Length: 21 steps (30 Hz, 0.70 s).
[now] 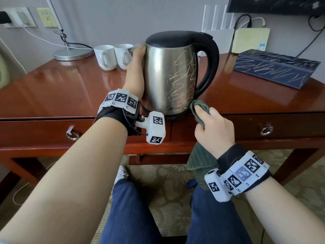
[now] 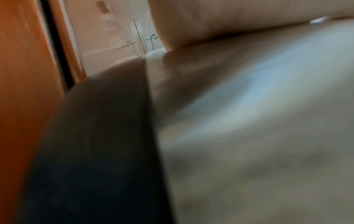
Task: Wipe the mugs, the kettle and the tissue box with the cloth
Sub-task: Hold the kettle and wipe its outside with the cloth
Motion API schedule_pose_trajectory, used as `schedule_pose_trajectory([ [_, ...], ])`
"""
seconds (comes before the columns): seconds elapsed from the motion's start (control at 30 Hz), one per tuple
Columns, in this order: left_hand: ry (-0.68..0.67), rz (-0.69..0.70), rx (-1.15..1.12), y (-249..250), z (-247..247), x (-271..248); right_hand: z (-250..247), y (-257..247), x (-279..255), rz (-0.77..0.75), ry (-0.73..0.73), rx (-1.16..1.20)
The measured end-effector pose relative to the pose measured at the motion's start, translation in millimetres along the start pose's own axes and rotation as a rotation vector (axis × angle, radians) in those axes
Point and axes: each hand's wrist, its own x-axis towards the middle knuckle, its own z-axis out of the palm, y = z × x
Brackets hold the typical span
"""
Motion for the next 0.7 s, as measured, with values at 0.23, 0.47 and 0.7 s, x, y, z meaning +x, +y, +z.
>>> schedule_pose_trajectory([
  [0.23, 0.02, 0.003, 0.008, 2.4, 2.3, -3.7, -3.6, 0.2, 11.6, 0.173, -0.09, 0.169],
  [0.47, 0.006, 0.027, 0.02, 4.9, 2.9, -7.6, 3.2, -12.4, 1.0, 0.161, -0.16, 0.294],
  [0.7, -0.013, 0.037, -0.028, 2.2, 2.2, -6.6, 19.2, -28.6, -16.2, 0.176, -0.231, 0.356],
])
